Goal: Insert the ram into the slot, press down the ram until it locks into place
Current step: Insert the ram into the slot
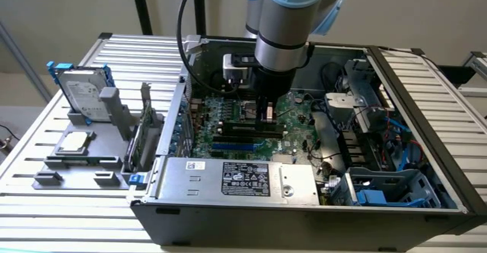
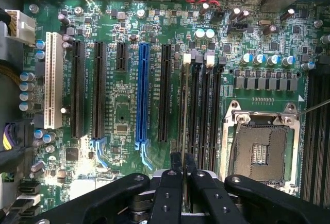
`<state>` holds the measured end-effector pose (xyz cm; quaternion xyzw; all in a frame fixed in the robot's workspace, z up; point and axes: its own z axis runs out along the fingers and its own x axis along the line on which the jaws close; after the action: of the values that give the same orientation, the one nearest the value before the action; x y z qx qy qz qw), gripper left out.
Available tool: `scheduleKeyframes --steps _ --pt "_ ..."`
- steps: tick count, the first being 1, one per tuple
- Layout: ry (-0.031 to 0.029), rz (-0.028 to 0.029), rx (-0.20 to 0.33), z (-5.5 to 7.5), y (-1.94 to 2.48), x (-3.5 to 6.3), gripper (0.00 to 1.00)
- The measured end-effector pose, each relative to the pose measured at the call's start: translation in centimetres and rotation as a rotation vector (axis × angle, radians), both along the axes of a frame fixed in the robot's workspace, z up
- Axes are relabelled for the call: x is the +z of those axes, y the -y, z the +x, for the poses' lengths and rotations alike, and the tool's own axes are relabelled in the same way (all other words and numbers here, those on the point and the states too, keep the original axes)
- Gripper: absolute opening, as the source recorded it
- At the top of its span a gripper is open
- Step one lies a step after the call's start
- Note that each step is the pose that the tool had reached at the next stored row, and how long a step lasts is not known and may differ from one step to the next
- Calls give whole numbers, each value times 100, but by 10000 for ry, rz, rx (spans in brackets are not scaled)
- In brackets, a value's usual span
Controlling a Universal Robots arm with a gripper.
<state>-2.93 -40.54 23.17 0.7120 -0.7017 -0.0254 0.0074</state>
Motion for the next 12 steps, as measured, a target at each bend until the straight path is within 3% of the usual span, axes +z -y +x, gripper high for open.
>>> scheduleKeyframes --steps 12 --pt "11 -9 -13 -2 -7 -21 13"
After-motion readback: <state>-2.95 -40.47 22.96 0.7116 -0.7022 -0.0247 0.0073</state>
